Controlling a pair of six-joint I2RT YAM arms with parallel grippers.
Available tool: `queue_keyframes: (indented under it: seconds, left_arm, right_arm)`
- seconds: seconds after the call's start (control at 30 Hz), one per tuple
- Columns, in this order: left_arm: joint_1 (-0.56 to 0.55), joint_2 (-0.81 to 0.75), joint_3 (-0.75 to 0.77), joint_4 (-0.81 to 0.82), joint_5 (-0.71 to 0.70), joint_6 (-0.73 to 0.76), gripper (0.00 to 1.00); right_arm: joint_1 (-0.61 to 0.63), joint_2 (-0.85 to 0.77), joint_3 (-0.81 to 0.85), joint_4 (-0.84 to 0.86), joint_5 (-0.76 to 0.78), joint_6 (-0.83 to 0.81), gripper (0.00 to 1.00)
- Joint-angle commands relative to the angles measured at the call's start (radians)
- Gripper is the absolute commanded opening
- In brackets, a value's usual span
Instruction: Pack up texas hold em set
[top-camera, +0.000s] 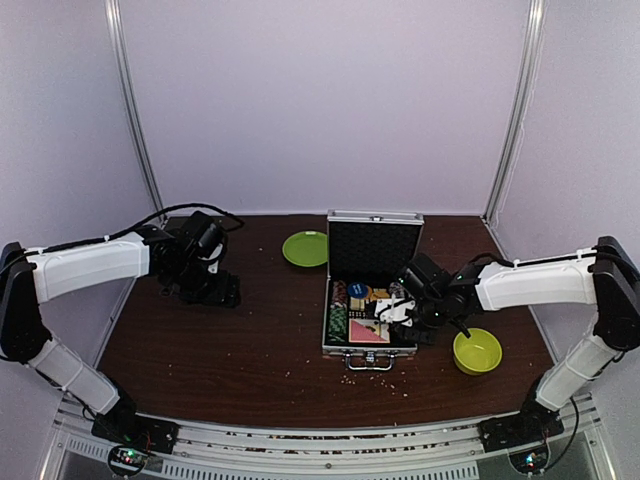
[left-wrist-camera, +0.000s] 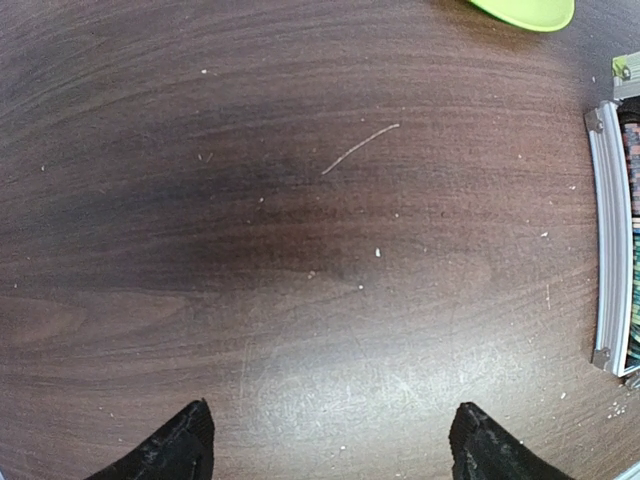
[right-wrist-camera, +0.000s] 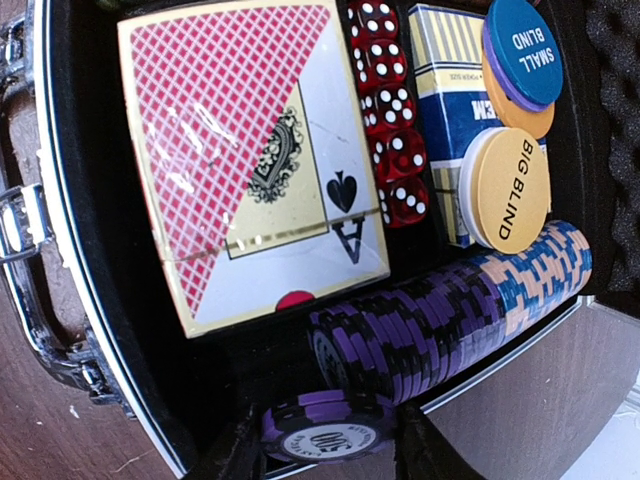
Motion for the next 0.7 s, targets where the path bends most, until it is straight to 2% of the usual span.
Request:
queue_keyframes:
  seconds: [0.0,0.33,0.67]
  left_arm:
    - [0.005,0.001,-0.015,0.025,0.011,-0.011,0.84]
    - [0.004,0.014,-0.014,0.031,0.018,-0.012,0.84]
    - [0.004,0.017,-0.02,0.033,0.021,-0.013,0.84]
  right_arm:
    - [0.004,0.01,0.007,0.001,0.009,0.007,0.45]
    - [0.003,-0.014,0.009,-0.015,-0.029,0.015,0.48]
    - [0.001,0.018,0.018,0.012,0.001,0.025,0.52]
